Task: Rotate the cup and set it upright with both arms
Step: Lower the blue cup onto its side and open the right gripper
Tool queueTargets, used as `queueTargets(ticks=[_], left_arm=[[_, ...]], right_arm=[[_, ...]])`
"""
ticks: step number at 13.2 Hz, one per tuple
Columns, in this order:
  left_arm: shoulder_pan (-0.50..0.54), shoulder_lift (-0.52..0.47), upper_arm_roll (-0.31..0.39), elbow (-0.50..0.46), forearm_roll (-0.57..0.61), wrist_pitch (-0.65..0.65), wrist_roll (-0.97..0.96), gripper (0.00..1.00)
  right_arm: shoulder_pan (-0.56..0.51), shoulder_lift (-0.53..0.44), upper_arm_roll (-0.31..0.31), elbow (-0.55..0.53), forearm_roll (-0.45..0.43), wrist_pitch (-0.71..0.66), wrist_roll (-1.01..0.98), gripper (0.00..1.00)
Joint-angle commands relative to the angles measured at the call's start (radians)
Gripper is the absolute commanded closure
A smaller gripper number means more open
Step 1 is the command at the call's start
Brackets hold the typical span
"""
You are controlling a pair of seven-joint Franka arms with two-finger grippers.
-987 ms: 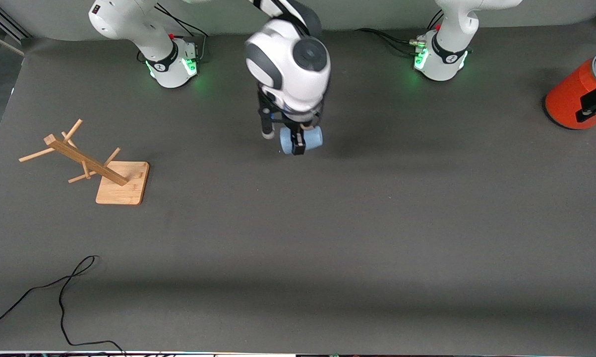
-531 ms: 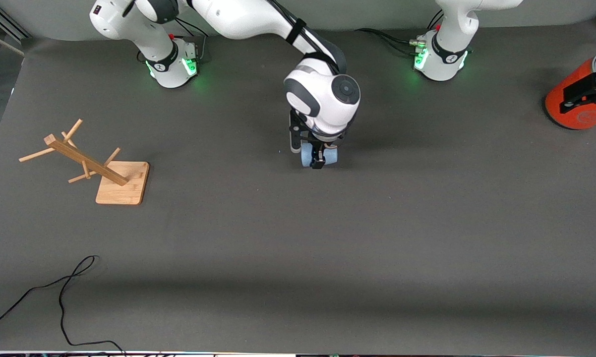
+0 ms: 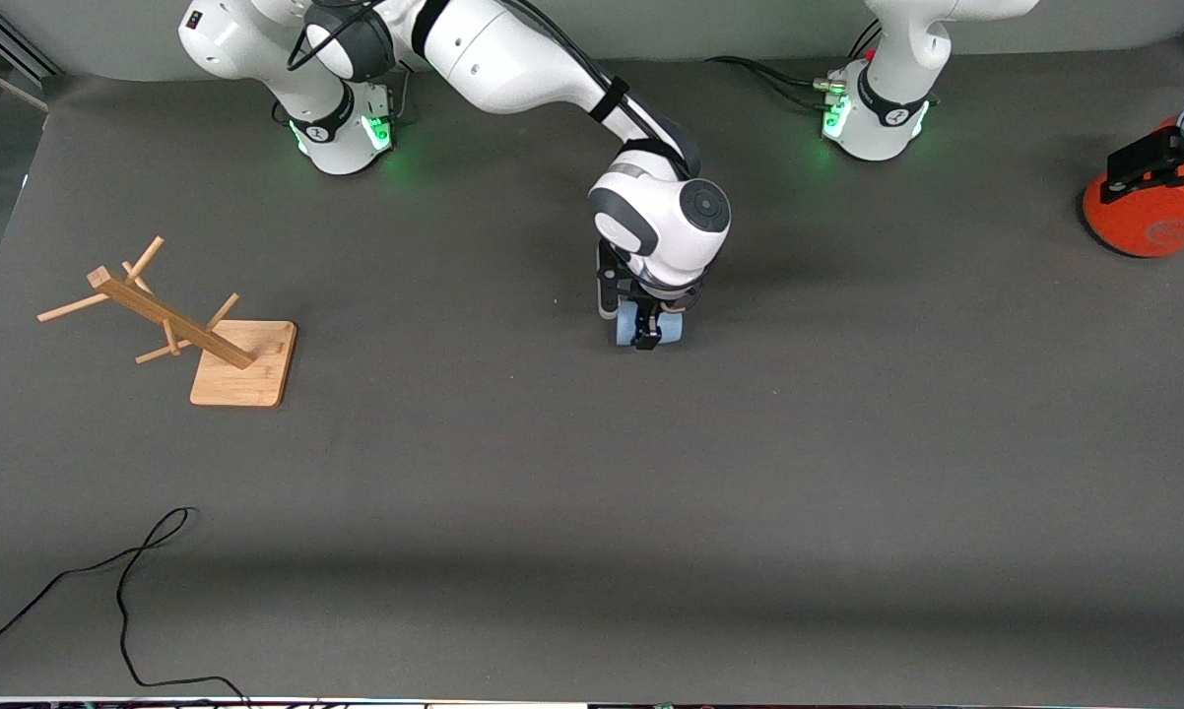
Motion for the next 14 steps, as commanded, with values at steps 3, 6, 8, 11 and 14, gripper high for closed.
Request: queueTargets(ticks=[3, 6, 8, 11, 14], left_arm=[[0.008, -0.038, 0.012, 0.011, 0.014, -0.064, 0.019, 0.0], [0.003, -0.039, -0.002, 0.011, 0.014, -0.077, 0.019, 0.0], [-0.001, -0.039, -0.005, 0.012, 0.014, -0.08, 0.019, 0.0], [-0.004, -0.05, -0.004, 0.011, 0.01, -0.078, 0.016, 0.0], [0.0, -0.052, 0.004, 0.009, 0.013, -0.101, 0.021, 0.0]], right_arm=[[0.009, 0.047, -0.007, 0.054, 0.0, 0.011, 0.031, 0.0], [0.007, 0.027, -0.009, 0.052, -0.003, 0.002, 0.015, 0.0], [0.006, -0.01, -0.009, 0.048, -0.017, -0.009, -0.003, 0.0], [-0.007, -0.085, -0.009, 0.048, -0.003, -0.135, -0.067, 0.0], [-0.03, -0.219, -0.01, 0.045, 0.008, -0.309, -0.209, 0.0]])
